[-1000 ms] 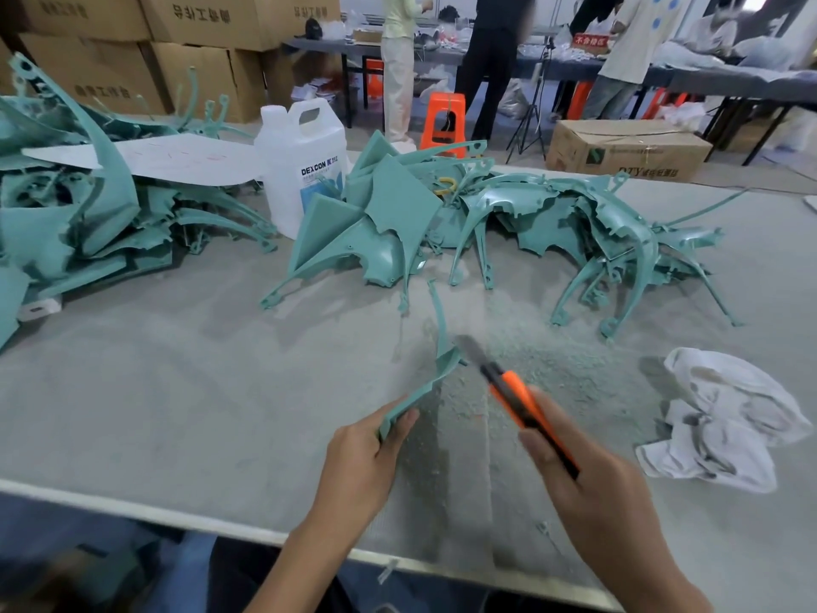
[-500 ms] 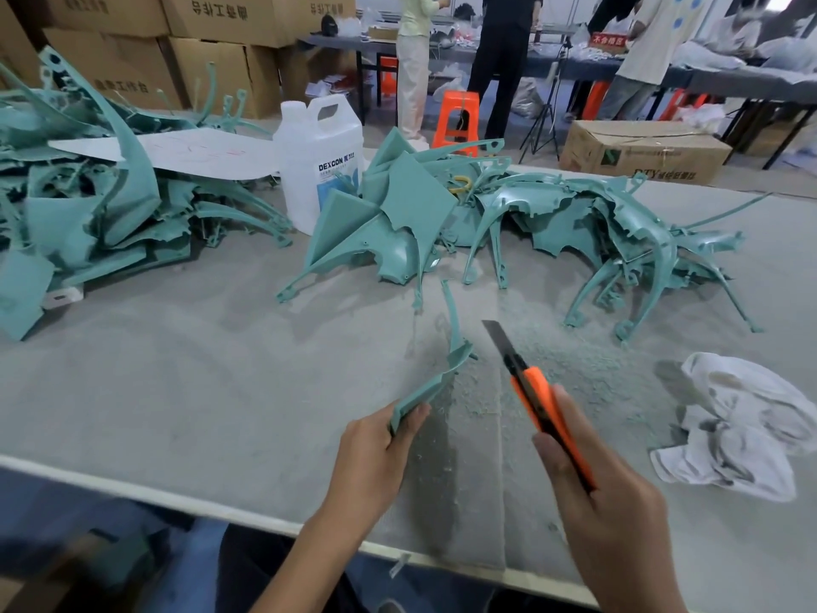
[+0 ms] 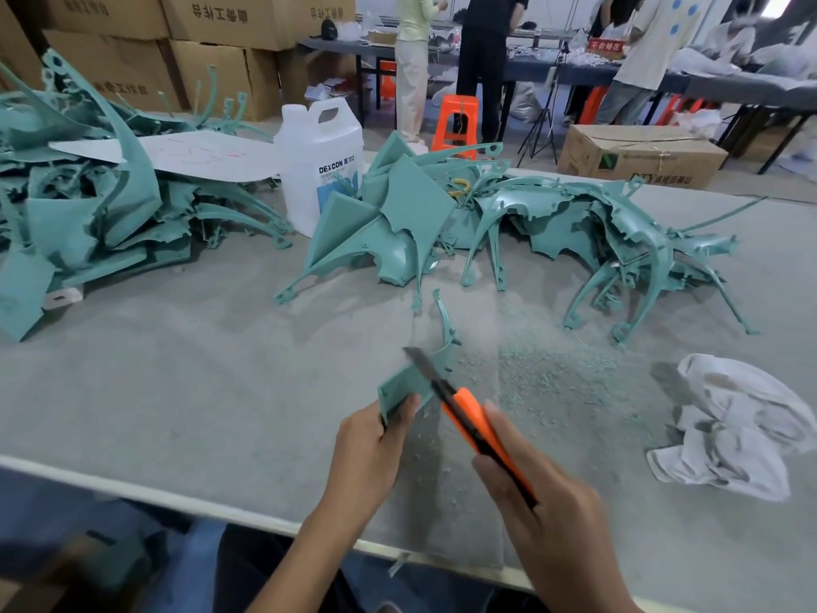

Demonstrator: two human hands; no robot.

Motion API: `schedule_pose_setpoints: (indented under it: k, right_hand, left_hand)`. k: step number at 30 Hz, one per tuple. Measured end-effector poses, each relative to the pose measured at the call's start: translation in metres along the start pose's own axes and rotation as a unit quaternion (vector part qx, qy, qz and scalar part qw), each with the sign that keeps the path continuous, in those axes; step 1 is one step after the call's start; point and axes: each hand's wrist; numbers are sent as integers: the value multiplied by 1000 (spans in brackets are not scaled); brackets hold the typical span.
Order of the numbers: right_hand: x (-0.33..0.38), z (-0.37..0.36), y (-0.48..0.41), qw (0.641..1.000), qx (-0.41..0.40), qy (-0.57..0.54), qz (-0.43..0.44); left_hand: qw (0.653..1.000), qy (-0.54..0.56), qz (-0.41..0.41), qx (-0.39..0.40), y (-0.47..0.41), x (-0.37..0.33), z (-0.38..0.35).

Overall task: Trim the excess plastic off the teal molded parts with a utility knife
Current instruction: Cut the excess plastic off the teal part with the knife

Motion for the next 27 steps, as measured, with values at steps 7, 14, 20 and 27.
schedule_pose_setpoints:
  k: [7,14,20,27]
  right_hand:
    - [-44,-2,-14,985,-60,-69,-145]
    - [-57,-2,-7,975,-104,-100,-170]
    - [-63,-5,-7,970,-124,-106,-181]
    - [-71,-12,-6,956,-134,-159,-209]
  left_hand:
    - [999,-41,-14,25,4,2,-2]
    - [990,-131,-47,-26,4,-12,12]
    - [974,-123,-188,-30,17,-79,64]
    - [927,-311,-208,-28,11,-139,70]
Point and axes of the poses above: each hand's wrist, its own y-axis away from the middle knuckle, its own z-axis out of the back of the hand, x = y × z, and after that the axes turned 12 degrees about x, right-handed
